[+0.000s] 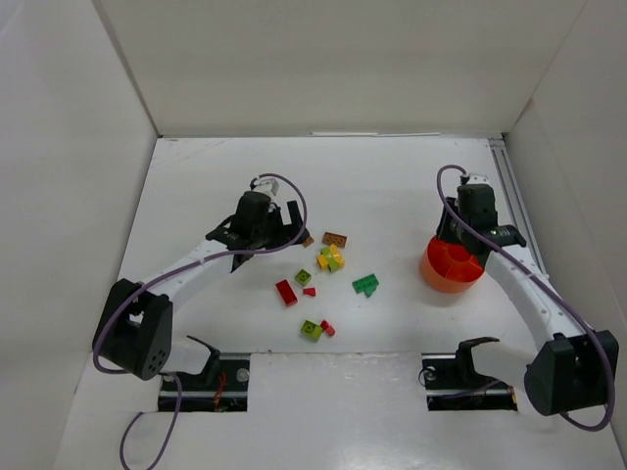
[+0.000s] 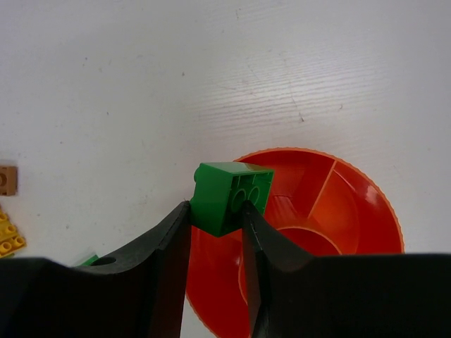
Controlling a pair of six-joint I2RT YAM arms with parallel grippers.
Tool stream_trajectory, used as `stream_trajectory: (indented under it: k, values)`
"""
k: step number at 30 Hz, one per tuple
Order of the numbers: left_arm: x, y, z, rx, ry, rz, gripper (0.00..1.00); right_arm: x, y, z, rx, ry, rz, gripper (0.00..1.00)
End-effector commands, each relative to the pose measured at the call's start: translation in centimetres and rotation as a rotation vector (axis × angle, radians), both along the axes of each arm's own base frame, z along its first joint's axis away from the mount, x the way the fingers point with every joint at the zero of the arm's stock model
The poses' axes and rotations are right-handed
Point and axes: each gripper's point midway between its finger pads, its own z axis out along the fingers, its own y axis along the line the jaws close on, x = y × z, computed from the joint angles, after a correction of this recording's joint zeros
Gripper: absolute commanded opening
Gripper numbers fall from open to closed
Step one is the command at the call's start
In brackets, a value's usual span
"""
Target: Sort the legos into containers by color
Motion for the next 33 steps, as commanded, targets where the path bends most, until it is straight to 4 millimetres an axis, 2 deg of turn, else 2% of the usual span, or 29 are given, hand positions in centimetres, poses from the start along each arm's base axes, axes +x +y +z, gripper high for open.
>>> stream_trajectory:
  k: [1, 5, 7, 8, 10, 11, 13, 19, 22, 26, 27, 30, 31, 32, 33]
  values:
    - [0.6, -0.2, 1.3, -0.015, -0.034, -0.002, 1.0, 1.2, 0.1, 0.4, 0.004, -0.042, 0.023, 0.12]
    - [0.6, -0.2, 1.3, -0.021, -0.03, 0.004, 1.0, 1.2, 0.2, 0.7, 0.012, -0.051, 0.03, 0.19]
    - [0.6, -0.2, 1.3, -0.021, -0.03, 0.004, 1.0, 1.0, 0.2, 0.6, 0.012, -0.052, 0.03, 0.26]
    - [0.6, -0.2, 1.3, -0.021, -0.03, 0.004, 1.0, 0.7, 0.2, 1.2, 0.014, -0.067, 0.03, 0.31]
    - [0.6, -0.3, 1.4, -0.027, -0.027, 0.009, 1.0, 0.6, 0.1, 1.6, 0.015, -0.08, 0.03, 0.33]
    - [0.6, -0.3, 1.4, -0.028, -0.026, 0.009, 1.0, 0.3, 0.1, 1.7, 0.015, -0.079, 0.03, 0.42]
    - [0.7, -0.3, 1.3, -0.024, -0.02, 0.01, 1.0, 0.1, 0.1, 1.8, 0.015, -0.077, 0.03, 0.51]
    - [0.8, -0.3, 1.5, -0.023, -0.018, 0.01, 1.0, -0.6, -0.3, 2.7, 0.009, -0.097, 0.019, 0.57]
    - [0.6, -0.3, 1.4, -0.025, -0.006, 0.015, 1.0, -0.8, 0.3, 3.2, -0.006, -0.119, 0.1, 0.58]
    - [-0.3, -0.1, 0.4, -0.03, 0.031, 0.021, 1.0, -1.0, 4.2, 4.2, -0.038, -0.17, 0.329, 0.62]
    - [-0.5, 0.0, 0.3, -0.029, 0.032, 0.021, 1.0, -1.5, 6.3, 4.2, -0.032, -0.172, 0.399, 0.64]
    - [-1.9, 0.6, -1.0, -0.029, 0.076, 0.039, 1.0, -2.1, 8.5, 3.3, -0.082, -0.131, 0.464, 0.66]
    - [-2.2, 0.7, -1.2, -0.035, 0.086, 0.048, 1.0, -2.8, 10.2, 3.1, -0.092, -0.127, 0.519, 0.66]
    - [-2.6, 0.9, -1.8, -0.029, 0.098, 0.048, 1.0, -2.9, 11.3, 3.0, -0.102, -0.134, 0.554, 0.66]
    - [-3.0, 1.1, -1.5, -0.04, 0.098, 0.057, 1.0, -3.5, 12.0, 2.4, -0.109, -0.124, 0.583, 0.66]
